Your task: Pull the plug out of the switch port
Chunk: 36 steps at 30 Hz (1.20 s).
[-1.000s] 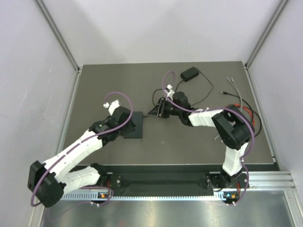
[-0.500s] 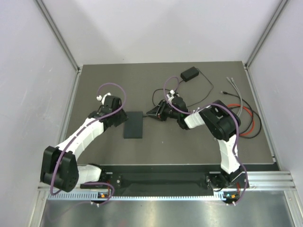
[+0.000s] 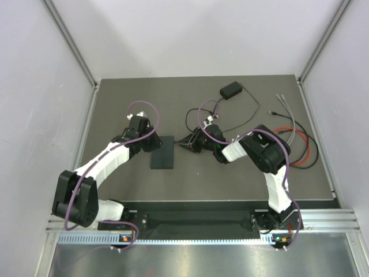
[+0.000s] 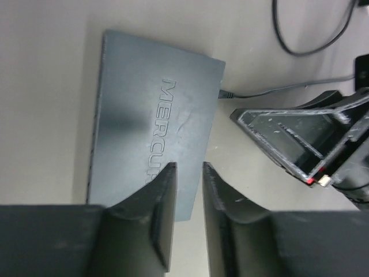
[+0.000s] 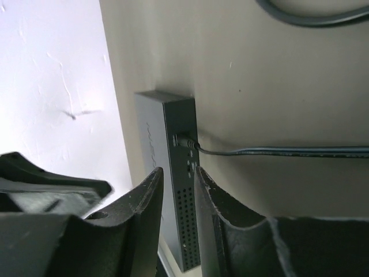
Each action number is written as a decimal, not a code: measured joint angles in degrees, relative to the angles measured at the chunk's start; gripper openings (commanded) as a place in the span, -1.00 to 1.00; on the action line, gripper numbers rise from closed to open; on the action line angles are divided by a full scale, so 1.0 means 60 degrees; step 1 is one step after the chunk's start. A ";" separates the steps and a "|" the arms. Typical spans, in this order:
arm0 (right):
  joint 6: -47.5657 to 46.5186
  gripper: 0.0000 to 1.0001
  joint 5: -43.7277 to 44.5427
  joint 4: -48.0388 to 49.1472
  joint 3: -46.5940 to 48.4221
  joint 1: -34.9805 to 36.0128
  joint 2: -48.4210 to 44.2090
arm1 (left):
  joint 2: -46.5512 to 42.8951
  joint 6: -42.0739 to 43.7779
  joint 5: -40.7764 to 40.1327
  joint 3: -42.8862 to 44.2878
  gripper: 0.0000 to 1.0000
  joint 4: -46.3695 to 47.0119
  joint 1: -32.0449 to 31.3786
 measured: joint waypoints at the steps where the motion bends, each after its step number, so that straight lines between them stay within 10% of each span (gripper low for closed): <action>1: 0.0102 -0.44 0.0102 0.0015 -0.0004 0.0018 0.0000 | 0.0131 0.0004 0.0084 0.0026 -0.49 0.0029 0.0000; 36: 0.3781 -0.58 0.3530 0.0630 -0.0284 0.1122 0.0525 | 0.1581 -0.0729 0.2182 -0.0408 -0.72 0.0437 0.0597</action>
